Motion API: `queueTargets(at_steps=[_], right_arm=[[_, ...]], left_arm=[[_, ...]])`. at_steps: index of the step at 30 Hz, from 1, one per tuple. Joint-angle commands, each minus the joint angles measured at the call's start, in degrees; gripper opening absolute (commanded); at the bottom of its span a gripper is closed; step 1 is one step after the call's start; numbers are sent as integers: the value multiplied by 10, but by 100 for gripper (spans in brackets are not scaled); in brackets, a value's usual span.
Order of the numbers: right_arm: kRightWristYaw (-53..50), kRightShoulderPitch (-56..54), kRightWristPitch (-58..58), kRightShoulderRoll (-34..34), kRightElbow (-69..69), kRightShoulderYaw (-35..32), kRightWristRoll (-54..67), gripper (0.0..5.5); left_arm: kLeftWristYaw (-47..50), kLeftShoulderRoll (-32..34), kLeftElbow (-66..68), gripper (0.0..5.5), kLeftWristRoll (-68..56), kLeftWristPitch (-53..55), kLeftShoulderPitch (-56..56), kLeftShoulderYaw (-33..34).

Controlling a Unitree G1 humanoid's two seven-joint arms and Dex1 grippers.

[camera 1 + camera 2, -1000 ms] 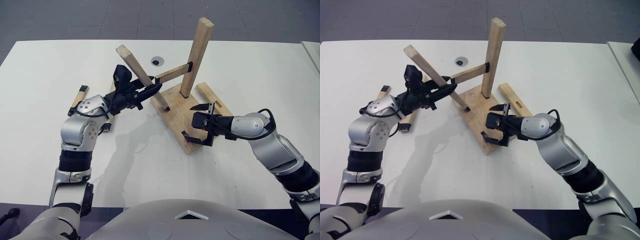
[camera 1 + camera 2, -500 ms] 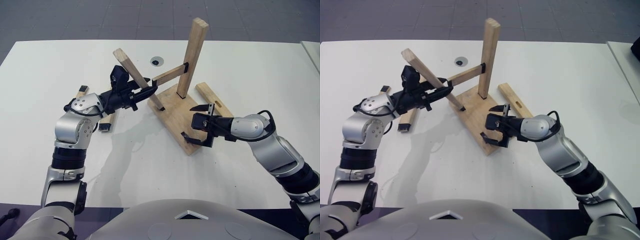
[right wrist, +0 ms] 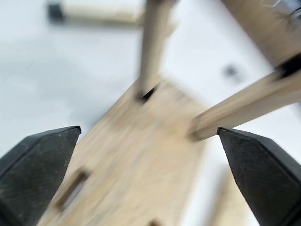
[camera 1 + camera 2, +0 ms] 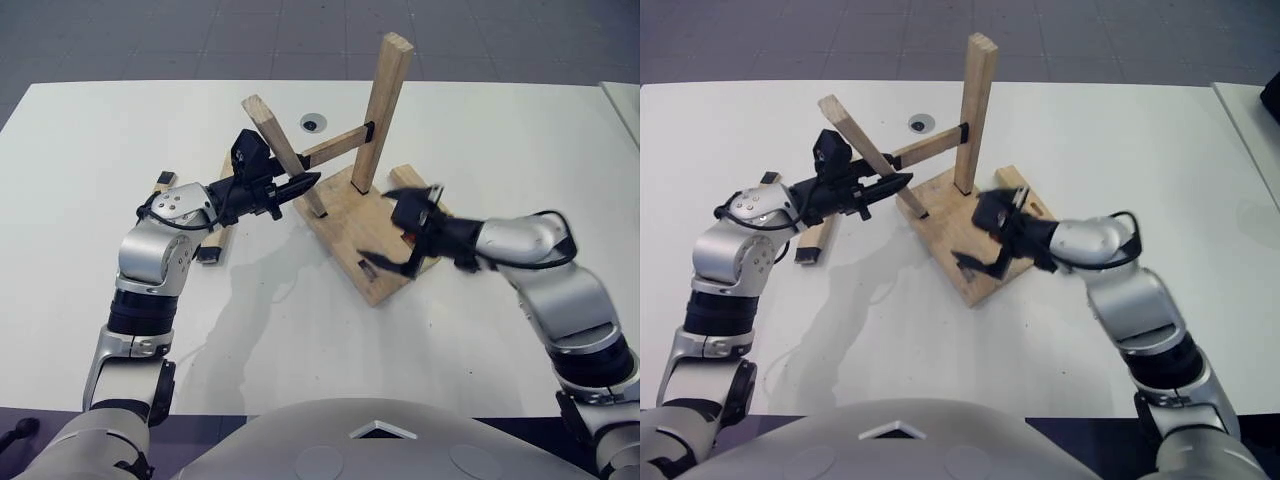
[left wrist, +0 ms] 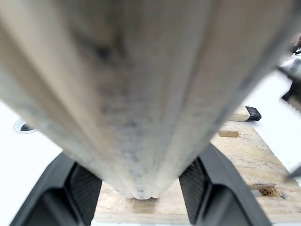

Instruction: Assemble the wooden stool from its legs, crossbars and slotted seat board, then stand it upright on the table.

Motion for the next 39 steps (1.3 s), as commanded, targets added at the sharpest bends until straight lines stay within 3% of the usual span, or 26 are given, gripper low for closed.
queueTargets(at_steps=[1, 3, 7, 13, 16, 21, 26, 31, 35, 39], right_arm=[[-36, -115, 0, 42, 17, -57, 33, 513], [-56, -166, -52, 63, 58, -51, 25, 478], [-66, -241, -236, 87, 221, 40, -58, 417], [-36, -282, -459, 143, 541, 183, -167, 500], [-9, -257, -492, 141, 585, 209, -183, 540], [-8, -248, -535, 151, 632, 208, -192, 540], [-51, -231, -503, 154, 591, 177, -190, 540], [-164, -242, -463, 159, 465, 75, -178, 540], [-233, -302, -422, 130, 405, -55, -146, 470], [-234, -326, -427, 38, 499, -117, -155, 398]], left_arm=[[14, 15, 41, 204, 34, 36, 17, -14], [11, 14, 50, 204, 35, 36, 11, -17], [4, 14, 65, 204, 36, 37, -5, -25], [0, 18, 77, 204, 45, 43, -21, -41], [4, 22, 90, 204, 63, 56, -41, -59], [27, 39, 106, 204, 105, 96, -64, -96], [27, 43, 183, 204, 146, 99, -81, -155], [-14, 47, 245, 204, 138, 96, -101, -183], [-28, 50, 258, 204, 116, 94, -97, -174], [-38, 62, 230, 204, 98, 83, -64, -159]])
